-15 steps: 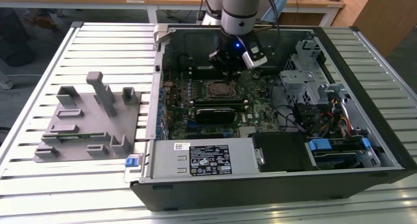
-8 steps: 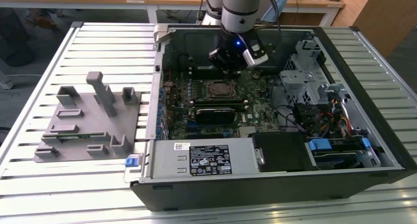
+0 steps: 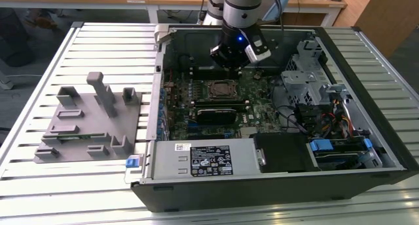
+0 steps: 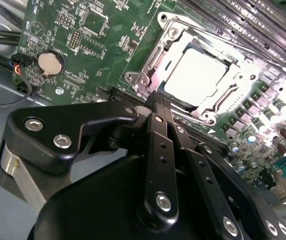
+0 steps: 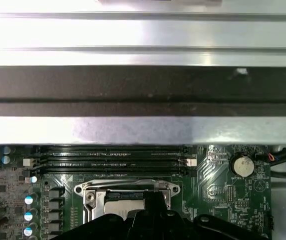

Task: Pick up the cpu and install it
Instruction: 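Install the second cpu locking lever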

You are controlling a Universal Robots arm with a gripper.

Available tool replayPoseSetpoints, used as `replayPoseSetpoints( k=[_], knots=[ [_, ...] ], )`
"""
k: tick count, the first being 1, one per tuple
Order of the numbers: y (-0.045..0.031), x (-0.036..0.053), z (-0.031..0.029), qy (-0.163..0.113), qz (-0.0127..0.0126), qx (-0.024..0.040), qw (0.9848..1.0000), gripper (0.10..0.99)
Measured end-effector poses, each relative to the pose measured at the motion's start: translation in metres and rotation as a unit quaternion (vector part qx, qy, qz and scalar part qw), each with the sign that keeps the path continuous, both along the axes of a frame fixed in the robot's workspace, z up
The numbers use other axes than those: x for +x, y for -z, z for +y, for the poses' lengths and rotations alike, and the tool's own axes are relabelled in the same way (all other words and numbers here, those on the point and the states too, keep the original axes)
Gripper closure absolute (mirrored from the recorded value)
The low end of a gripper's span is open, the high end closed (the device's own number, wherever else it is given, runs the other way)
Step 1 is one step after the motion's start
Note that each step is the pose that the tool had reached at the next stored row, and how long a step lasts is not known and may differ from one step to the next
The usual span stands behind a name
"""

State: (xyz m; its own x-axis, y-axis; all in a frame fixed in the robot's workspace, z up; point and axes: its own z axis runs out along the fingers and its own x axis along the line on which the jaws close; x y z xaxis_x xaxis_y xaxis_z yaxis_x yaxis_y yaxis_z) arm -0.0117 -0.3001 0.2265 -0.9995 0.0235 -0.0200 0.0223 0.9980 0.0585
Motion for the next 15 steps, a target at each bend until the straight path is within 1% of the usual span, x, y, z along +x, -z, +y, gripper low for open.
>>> replayPoseSetpoints(
  k=[5,12,15],
  knots=[
    [0.0,0.0,-0.0022,0.0,0.0001,-0.0024,1.0,0.98],
    [0.0001,0.0001,-0.0097,0.0,0.0,-0.0038,1.0,0.98],
    [0.0002,0.0001,-0.0115,0.0,0.0,-0.0048,1.0,0.98]
  ],
)
